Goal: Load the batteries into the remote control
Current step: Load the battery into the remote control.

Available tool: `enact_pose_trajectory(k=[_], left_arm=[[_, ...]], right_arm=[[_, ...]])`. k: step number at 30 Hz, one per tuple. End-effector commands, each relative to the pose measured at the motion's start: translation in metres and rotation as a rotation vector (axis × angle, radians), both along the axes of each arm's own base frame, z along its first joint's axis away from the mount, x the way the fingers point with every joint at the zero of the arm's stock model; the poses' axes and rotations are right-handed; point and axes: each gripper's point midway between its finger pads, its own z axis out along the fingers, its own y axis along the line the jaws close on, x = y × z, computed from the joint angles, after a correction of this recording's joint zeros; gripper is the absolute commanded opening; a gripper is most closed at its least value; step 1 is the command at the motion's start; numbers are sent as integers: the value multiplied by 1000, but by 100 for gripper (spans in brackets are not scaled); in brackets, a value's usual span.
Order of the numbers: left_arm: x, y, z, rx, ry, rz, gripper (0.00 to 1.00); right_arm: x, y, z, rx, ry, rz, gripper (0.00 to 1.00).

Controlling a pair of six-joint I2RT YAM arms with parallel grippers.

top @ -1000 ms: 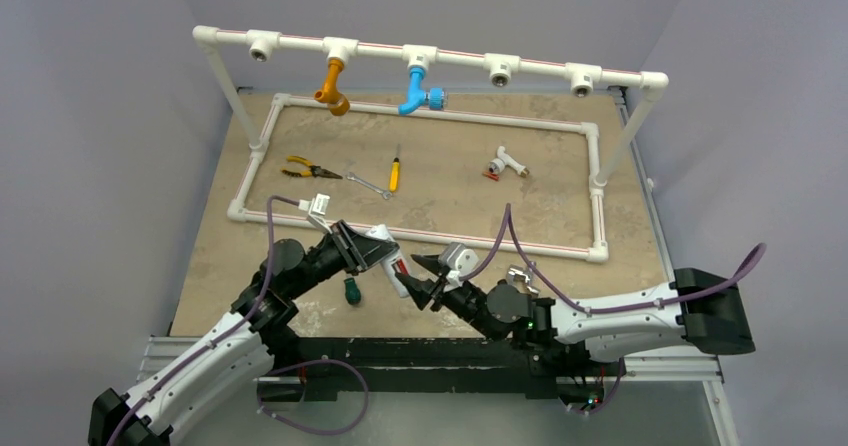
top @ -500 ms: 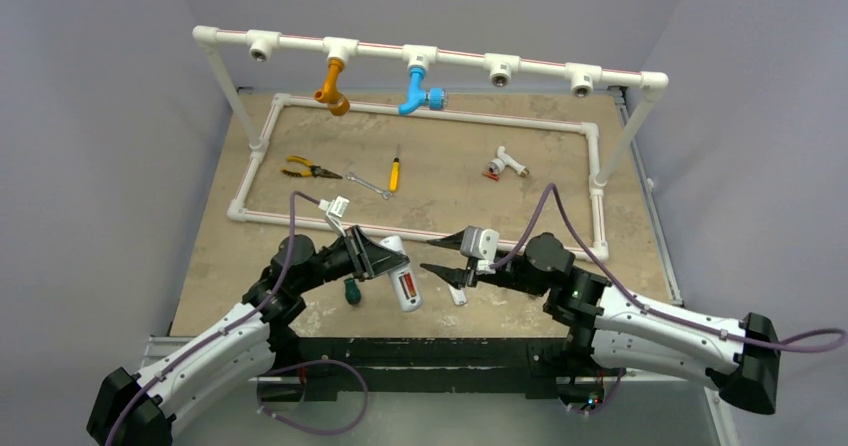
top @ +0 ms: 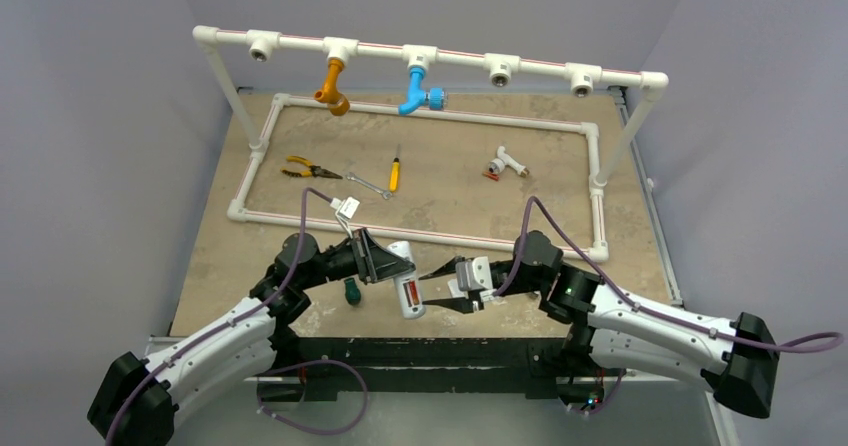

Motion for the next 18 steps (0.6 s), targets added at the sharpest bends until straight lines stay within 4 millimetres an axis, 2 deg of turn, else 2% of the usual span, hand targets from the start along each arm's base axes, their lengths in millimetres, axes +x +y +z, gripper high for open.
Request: enact_pose_trajectory(k=[1,10,18], left_arm=[[-3,-3,21,-55,-81,-27,0],[-3,-6,24,-60,-83,-38,0],[-3,-7,24,-60,-85,-39,0]], right_arm=[[4,8,14,78,-50,6,42],[15,14,11,100,-72,-29,42],[14,17,2,79,-60,-17,41]])
